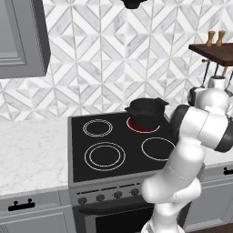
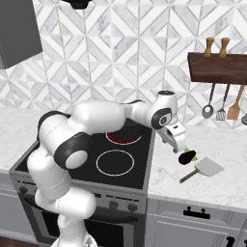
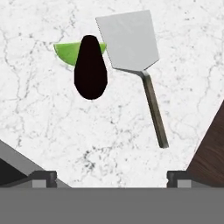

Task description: Put the avocado and lemon wedge in the pot. Retrieve the spatula and lightly stir the vegetables in the pot.

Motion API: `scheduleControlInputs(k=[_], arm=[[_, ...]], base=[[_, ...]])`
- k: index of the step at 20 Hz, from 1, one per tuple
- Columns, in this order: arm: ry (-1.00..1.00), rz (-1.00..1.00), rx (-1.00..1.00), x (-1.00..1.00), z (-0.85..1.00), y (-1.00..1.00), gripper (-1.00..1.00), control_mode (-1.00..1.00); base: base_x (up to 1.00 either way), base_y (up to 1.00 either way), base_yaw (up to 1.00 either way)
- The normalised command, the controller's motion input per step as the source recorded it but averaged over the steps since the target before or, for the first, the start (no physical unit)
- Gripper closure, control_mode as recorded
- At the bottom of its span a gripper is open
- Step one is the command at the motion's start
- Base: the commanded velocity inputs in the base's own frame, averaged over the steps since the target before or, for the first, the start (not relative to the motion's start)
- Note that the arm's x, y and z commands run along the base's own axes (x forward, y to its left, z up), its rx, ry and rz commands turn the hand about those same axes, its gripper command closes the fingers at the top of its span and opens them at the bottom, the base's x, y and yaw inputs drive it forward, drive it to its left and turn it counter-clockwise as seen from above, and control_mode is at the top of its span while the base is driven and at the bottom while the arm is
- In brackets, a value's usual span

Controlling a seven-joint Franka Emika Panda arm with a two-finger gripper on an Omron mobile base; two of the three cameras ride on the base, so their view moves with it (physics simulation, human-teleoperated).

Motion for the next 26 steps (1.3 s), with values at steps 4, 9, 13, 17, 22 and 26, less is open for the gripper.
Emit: scheduleControlInputs(k=[4,9,13,17,22,26], arm=[[0.0,0.0,0.0,0.06,-0.32,-0.1,-1.0,-1.0],[-0.03,0.0,0.0,0.01,-0.23,-0.28,-1.0,-1.0],[-0.01,-0.01,0.0,0.06,-0.21,-0.33,-1.0,-1.0],[-0.03,-0.01,0.0,0.29,-0.25,-0.03,-1.0,-1.0],[-0.01,0.0,0.0,0.17,-0.23,-0.15,-1.0,-1.0],[0.0,0.0,0.0,0.21,-0.21,-0.23,-1.0,-1.0]], base=[[0.0,0.0,0.0],[0.0,0.0,0.0],[0.0,0.0,0.0],[0.0,0.0,0.0],[0.0,0.0,0.0],[0.0,0.0,0.0]])
